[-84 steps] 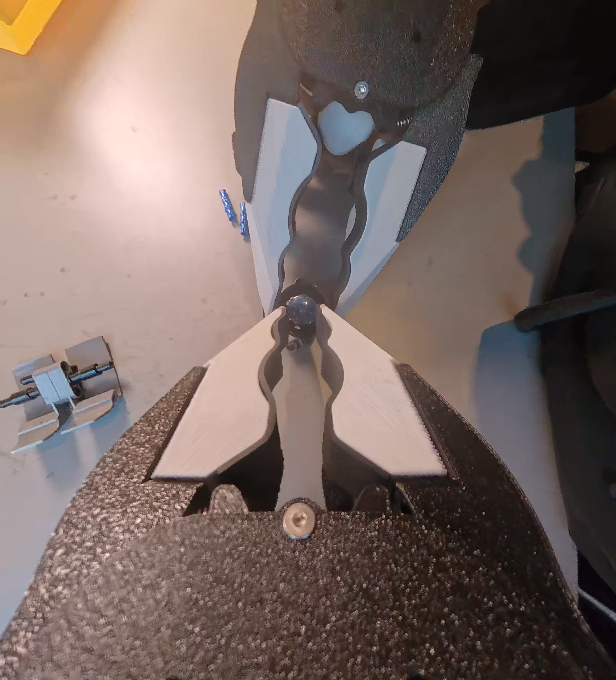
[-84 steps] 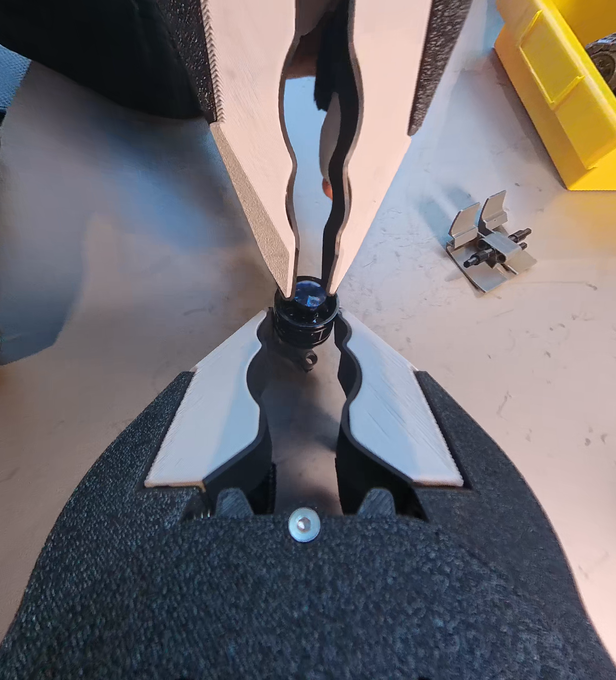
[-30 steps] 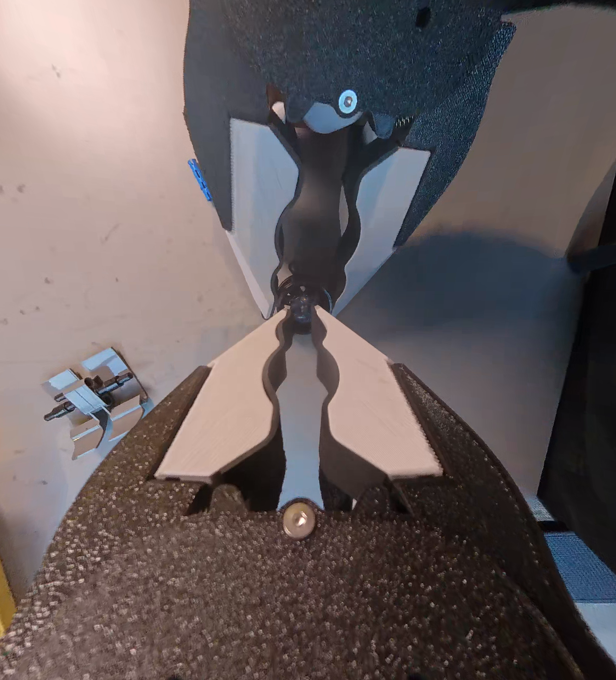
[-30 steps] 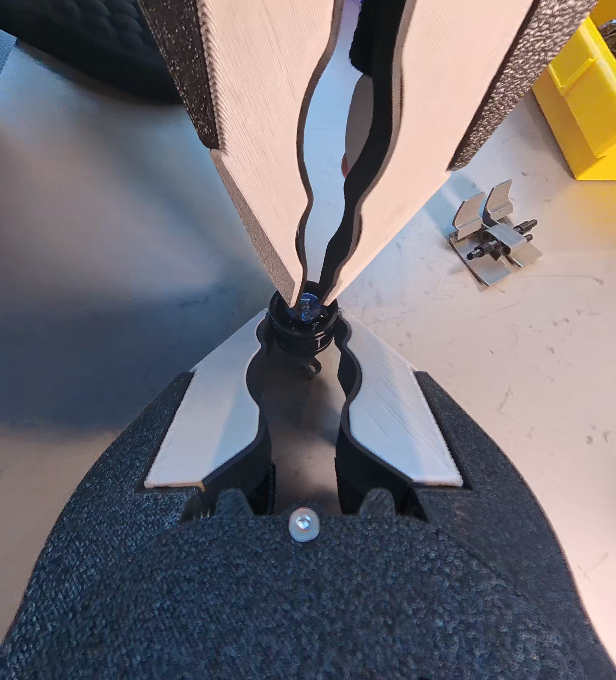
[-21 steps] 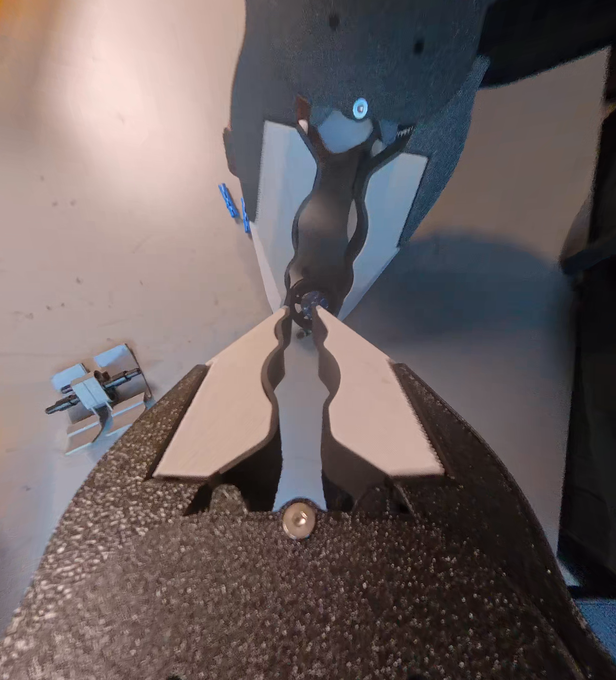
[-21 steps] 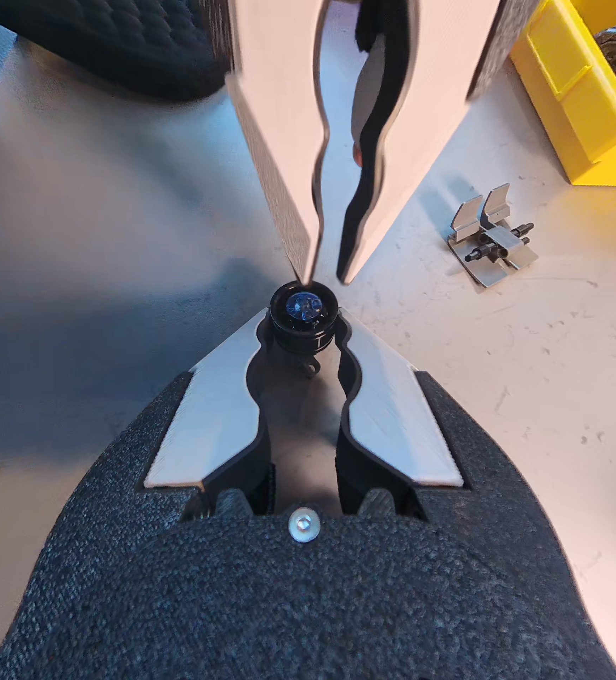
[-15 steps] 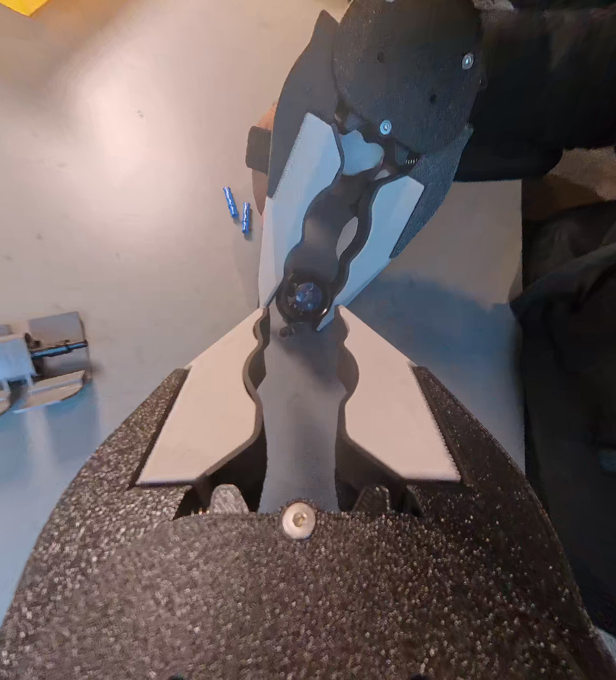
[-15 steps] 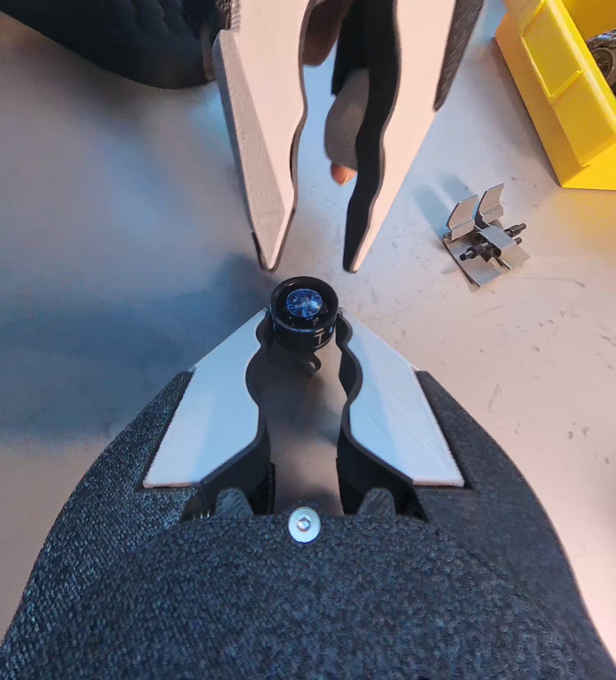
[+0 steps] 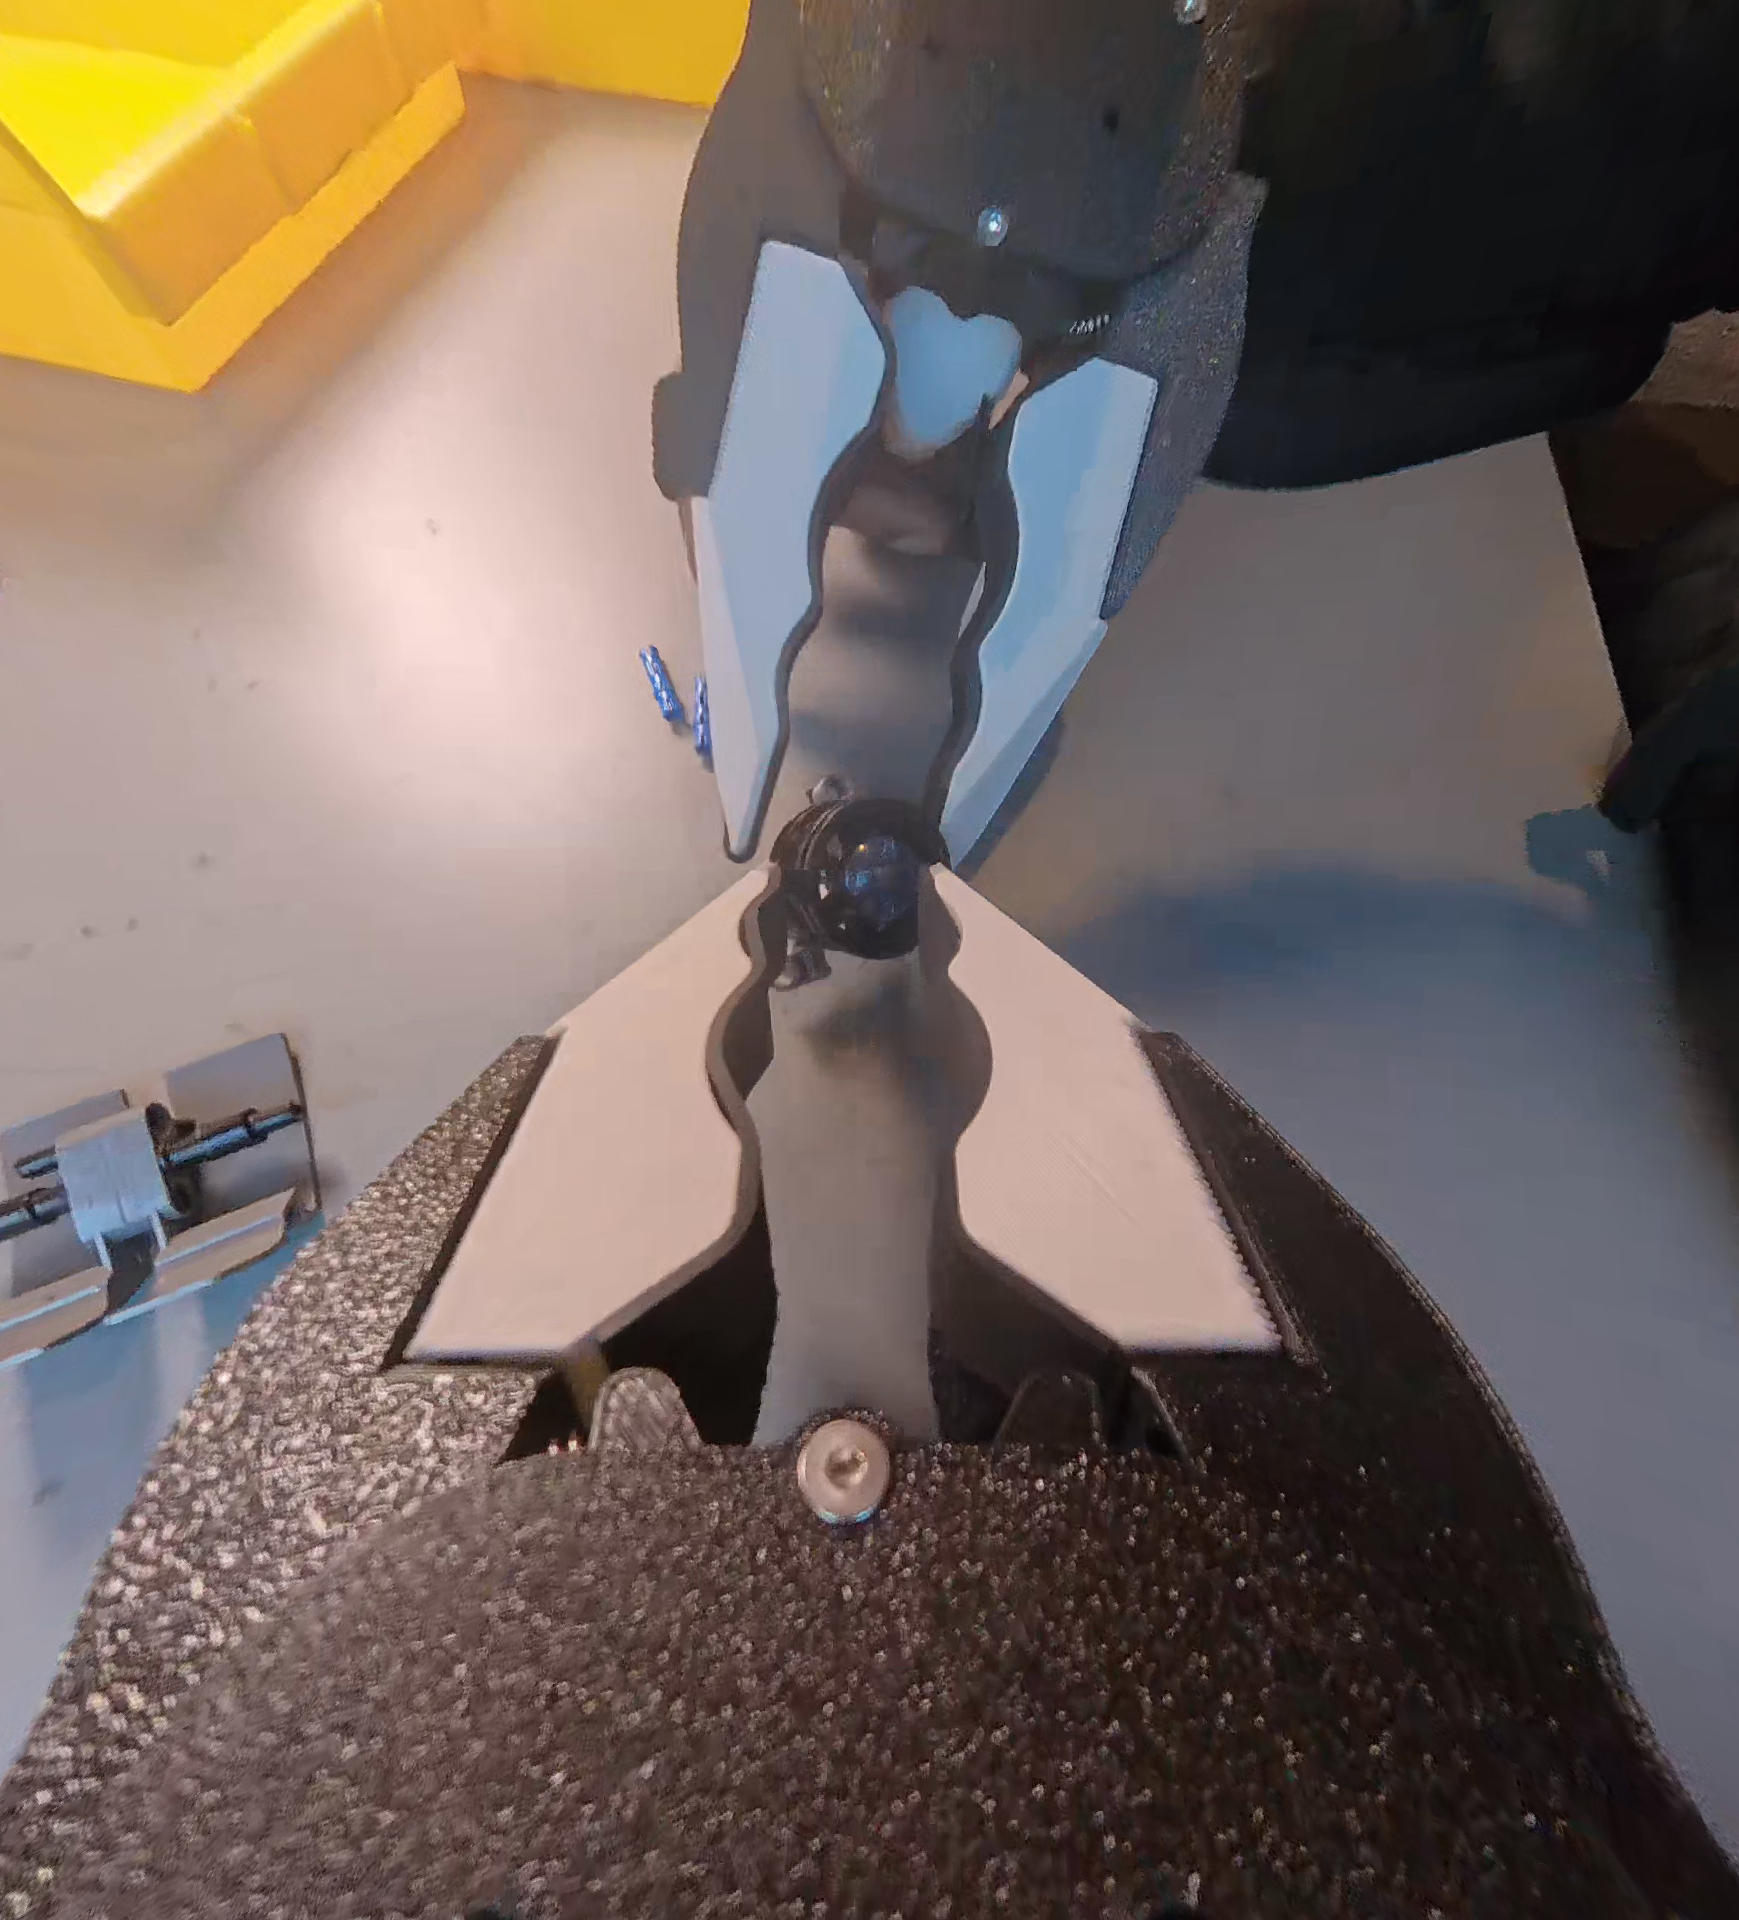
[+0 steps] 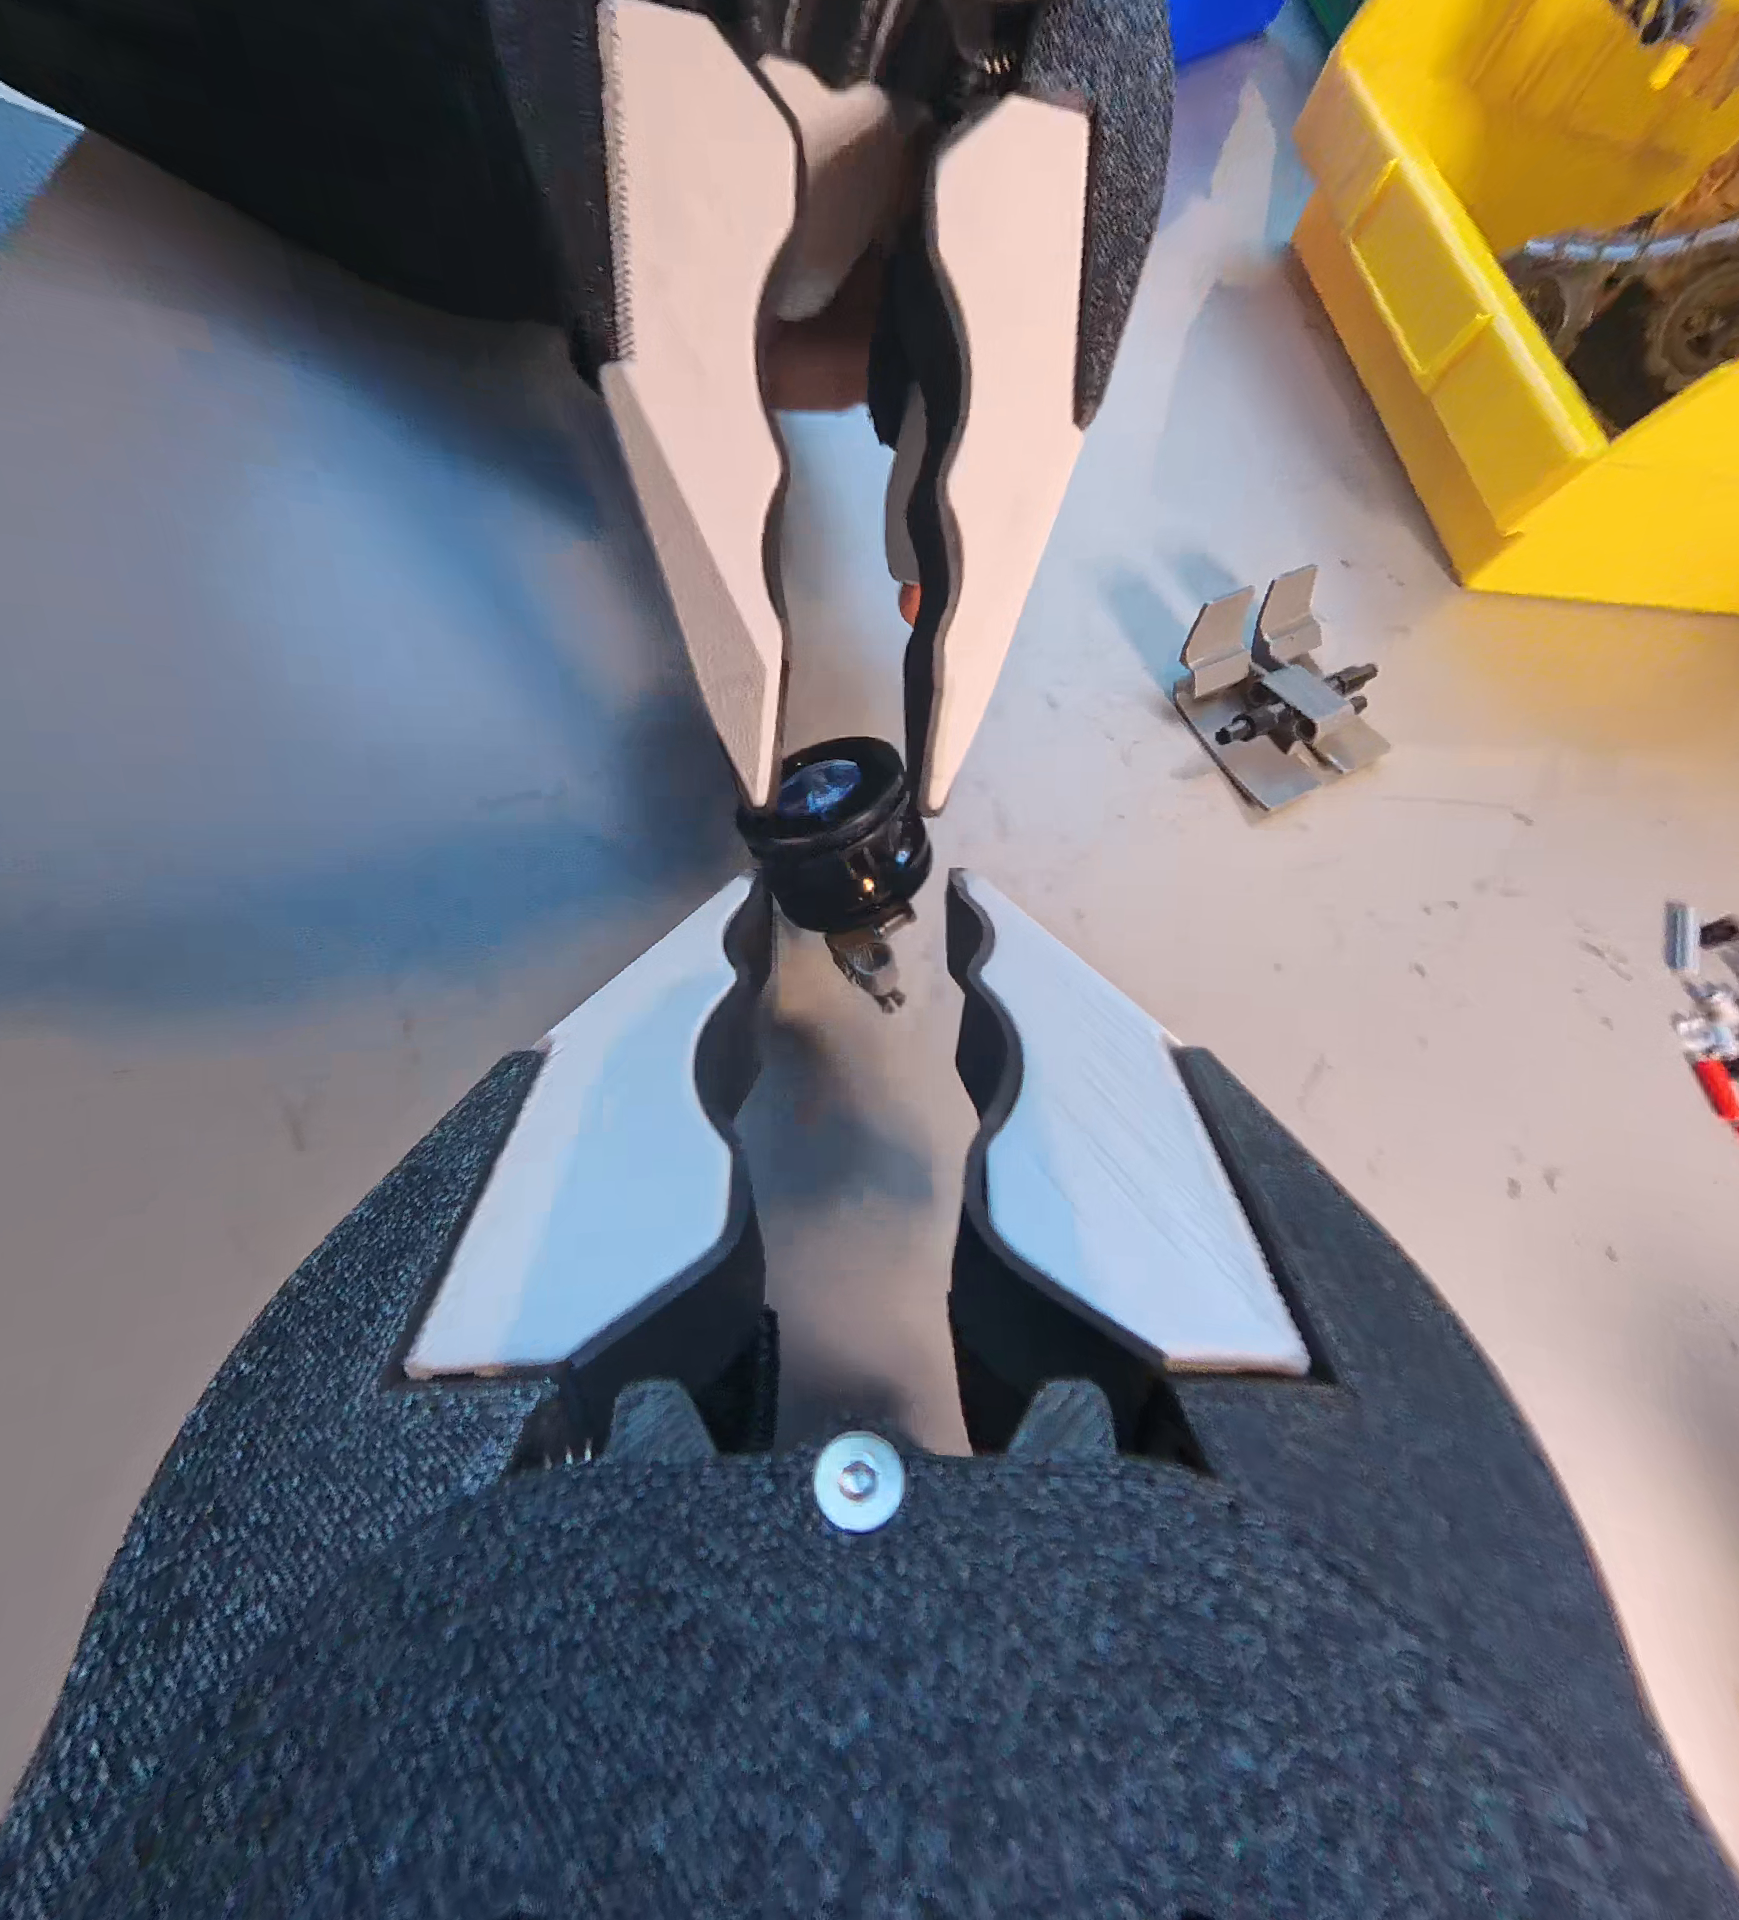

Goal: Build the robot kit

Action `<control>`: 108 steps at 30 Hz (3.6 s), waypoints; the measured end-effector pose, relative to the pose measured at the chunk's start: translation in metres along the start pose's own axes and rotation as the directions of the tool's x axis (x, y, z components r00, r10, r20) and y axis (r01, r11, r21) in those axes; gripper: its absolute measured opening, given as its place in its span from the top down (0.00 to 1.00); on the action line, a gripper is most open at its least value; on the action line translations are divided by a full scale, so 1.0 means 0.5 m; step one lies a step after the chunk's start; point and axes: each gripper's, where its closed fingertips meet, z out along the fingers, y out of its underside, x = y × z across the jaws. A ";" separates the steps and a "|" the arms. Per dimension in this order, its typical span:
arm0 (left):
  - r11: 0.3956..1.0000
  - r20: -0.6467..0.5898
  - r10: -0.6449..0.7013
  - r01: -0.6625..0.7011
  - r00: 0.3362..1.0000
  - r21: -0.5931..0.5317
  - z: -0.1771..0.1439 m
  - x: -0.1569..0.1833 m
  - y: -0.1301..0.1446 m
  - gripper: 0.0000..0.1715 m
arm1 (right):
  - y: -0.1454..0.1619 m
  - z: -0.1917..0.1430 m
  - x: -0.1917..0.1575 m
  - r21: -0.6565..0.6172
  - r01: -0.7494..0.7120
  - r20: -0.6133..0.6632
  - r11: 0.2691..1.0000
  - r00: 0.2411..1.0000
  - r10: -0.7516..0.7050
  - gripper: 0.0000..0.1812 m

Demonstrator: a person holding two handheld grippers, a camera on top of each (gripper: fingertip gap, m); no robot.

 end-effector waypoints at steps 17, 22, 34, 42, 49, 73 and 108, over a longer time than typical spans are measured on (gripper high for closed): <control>0.900 -0.079 -0.271 0.281 0.959 0.334 -0.023 -0.070 -0.106 0.76 | -0.041 -0.102 0.114 -0.049 0.218 -0.407 0.975 0.887 -0.219 0.83; 0.901 -0.048 -0.335 0.335 0.941 0.275 0.021 -0.088 -0.115 0.77 | -0.037 -0.088 0.125 -0.188 0.339 -0.487 0.922 0.783 -0.387 0.83; 0.940 0.243 0.332 -0.341 0.911 -0.006 0.013 -0.092 -0.018 0.82 | -0.008 -0.080 0.093 -0.016 0.164 -0.300 0.986 0.940 -0.161 0.85; 0.892 0.227 0.452 -0.436 0.863 -0.118 0.037 -0.084 0.018 0.82 | 0.040 -0.030 0.060 -0.177 0.243 -0.215 0.954 0.936 -0.279 0.96; 0.986 0.138 0.162 -0.154 0.977 -0.067 0.017 -0.083 0.022 0.73 | 0.062 -0.017 0.053 -0.372 0.388 -0.198 0.843 0.854 -0.480 0.96; 0.961 0.065 0.253 -0.243 0.965 -0.132 0.033 -0.052 0.045 0.82 | 0.019 -0.028 0.036 -0.070 -0.005 -0.007 0.998 1.000 0.005 0.71; 0.954 0.126 0.273 -0.252 0.954 -0.162 0.041 -0.052 0.042 0.82 | 0.039 -0.038 0.022 -0.101 -0.208 0.107 0.973 0.970 0.218 0.87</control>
